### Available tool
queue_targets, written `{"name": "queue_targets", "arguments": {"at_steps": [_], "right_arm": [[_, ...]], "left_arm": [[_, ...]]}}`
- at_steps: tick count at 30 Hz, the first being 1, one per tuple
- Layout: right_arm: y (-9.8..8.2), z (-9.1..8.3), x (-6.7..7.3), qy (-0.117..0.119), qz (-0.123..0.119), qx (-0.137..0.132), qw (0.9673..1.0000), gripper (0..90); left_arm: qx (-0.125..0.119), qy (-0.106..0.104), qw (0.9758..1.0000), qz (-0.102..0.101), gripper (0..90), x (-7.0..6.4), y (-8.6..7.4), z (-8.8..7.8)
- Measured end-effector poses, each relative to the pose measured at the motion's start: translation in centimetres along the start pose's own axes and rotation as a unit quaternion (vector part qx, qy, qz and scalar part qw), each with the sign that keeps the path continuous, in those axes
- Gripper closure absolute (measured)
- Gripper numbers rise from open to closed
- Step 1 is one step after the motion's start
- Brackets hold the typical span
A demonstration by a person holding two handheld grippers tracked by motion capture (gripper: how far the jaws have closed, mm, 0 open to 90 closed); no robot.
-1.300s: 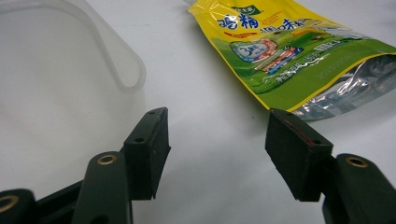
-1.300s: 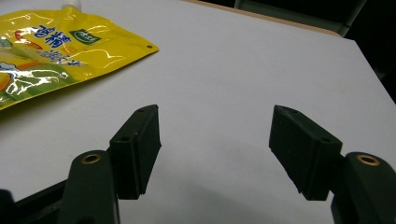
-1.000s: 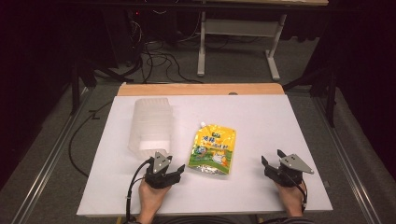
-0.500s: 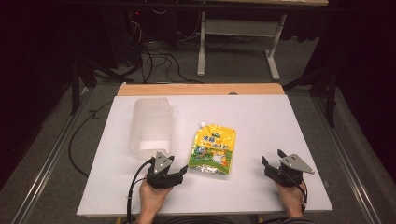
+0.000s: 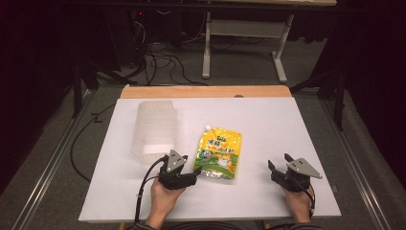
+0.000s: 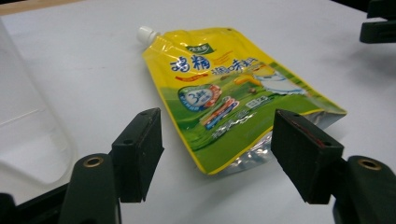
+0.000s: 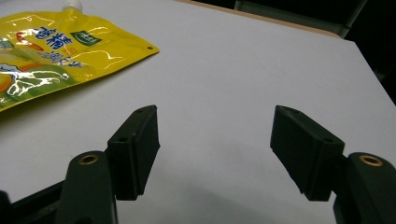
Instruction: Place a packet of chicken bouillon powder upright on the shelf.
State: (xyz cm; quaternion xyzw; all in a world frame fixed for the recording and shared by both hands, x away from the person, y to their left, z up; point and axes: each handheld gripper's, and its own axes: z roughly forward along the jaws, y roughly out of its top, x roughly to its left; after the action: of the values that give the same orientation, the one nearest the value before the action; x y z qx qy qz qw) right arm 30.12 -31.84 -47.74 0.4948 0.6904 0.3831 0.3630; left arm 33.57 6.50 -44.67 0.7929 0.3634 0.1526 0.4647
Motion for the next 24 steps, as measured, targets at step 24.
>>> {"name": "queue_targets", "arguments": {"at_steps": [24], "right_arm": [[0.0, -0.1, -0.2, 0.001, 0.007, -0.006, 1.0, 32.5]], "left_arm": [[0.054, 0.007, 0.9983, -0.021, 25.9, -0.3, 4.1, 4.6]]}}
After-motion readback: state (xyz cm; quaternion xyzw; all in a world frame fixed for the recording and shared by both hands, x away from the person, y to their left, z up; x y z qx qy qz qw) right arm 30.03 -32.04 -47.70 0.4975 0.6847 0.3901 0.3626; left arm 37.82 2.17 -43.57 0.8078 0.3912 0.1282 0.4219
